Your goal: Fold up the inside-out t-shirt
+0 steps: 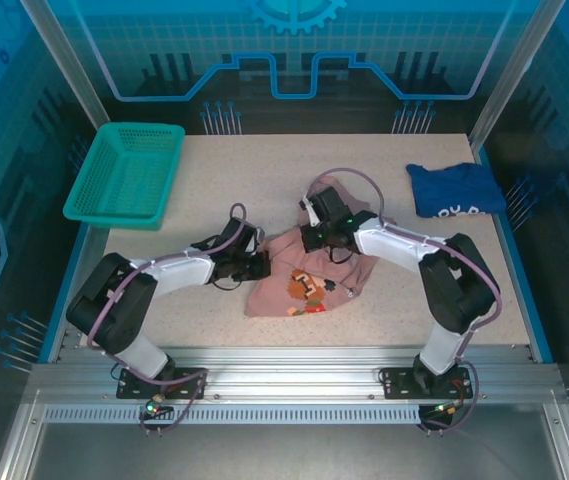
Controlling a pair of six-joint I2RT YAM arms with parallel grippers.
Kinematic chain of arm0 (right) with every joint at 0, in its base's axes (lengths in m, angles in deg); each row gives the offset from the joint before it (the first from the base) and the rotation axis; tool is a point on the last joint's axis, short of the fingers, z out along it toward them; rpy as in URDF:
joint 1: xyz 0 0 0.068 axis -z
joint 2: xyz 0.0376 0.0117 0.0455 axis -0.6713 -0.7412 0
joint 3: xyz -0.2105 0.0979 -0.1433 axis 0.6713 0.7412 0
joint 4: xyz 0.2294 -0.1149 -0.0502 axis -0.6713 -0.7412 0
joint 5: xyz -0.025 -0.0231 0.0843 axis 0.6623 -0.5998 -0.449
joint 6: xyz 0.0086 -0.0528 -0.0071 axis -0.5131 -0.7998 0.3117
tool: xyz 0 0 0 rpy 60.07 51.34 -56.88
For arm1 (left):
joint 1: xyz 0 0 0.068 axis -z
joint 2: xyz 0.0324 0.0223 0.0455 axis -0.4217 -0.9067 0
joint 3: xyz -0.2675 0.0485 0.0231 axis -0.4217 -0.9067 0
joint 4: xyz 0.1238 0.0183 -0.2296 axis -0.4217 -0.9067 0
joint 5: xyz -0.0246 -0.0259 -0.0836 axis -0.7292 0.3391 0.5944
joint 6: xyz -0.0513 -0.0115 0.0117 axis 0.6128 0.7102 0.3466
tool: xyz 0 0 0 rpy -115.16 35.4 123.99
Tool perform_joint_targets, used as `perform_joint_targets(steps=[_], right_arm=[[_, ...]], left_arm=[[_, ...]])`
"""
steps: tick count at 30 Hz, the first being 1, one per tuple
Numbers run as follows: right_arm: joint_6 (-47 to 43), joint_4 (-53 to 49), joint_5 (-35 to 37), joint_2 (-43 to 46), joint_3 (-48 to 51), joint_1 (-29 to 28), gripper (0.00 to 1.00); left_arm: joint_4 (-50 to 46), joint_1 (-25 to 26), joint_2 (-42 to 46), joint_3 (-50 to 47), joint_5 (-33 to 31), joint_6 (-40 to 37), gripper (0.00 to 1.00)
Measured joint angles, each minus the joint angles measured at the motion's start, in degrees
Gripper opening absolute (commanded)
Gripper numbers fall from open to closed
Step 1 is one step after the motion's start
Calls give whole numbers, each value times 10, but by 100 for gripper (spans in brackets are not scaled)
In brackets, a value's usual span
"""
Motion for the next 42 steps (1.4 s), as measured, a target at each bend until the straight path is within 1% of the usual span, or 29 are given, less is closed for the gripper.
perform_joint_targets(steps=[11, 14, 18, 20, 21, 24, 26, 27, 28, 30, 31, 32, 34, 36, 38, 42], right_arm=[[-17, -46, -4, 188, -47, 28, 0], [-24, -58, -4, 226, -59, 29, 0], [-26, -74, -5, 267, -56, 29, 0], [-25, -84, 1, 298, -35, 29, 1], [-24, -96, 9, 316, -18, 29, 2], [-3, -137, 55, 378, 59, 29, 5], [23, -174, 85, 414, 118, 31, 9], [36, -186, 96, 426, 147, 33, 12], [56, -209, 110, 442, 186, 34, 17], [81, -228, 126, 455, 232, 37, 23], [89, -236, 133, 461, 252, 39, 27], [96, -239, 135, 464, 263, 40, 29], [104, -234, 134, 464, 268, 38, 33], [100, -207, 128, 454, 267, 27, 38], [92, -181, 120, 430, 263, 7, 41], [74, -136, 99, 357, 244, -26, 46]], left_arm=[[-17, 0, 260, -8, -3, -63, 0], [-25, 0, 313, -8, -2, -86, 0], [-27, 2, 360, -9, 10, -108, 0], [-19, 18, 366, -14, 19, -117, 0], [-10, 34, 362, -20, 22, -118, 0], [20, 110, 319, -50, 35, -117, 0], [39, 164, 263, -66, 42, -117, 5], [41, 183, 236, -67, 45, -117, 9], [45, 203, 200, -66, 52, -117, 14], [38, 217, 162, -60, 57, -118, 26], [31, 219, 148, -55, 57, -118, 35], [23, 219, 141, -51, 55, -120, 42], [15, 214, 145, -49, 47, -120, 49], [9, 201, 161, -49, 42, -113, 54], [5, 175, 184, -52, 29, -99, 57], [-11, 111, 215, -65, -13, -47, 58]])
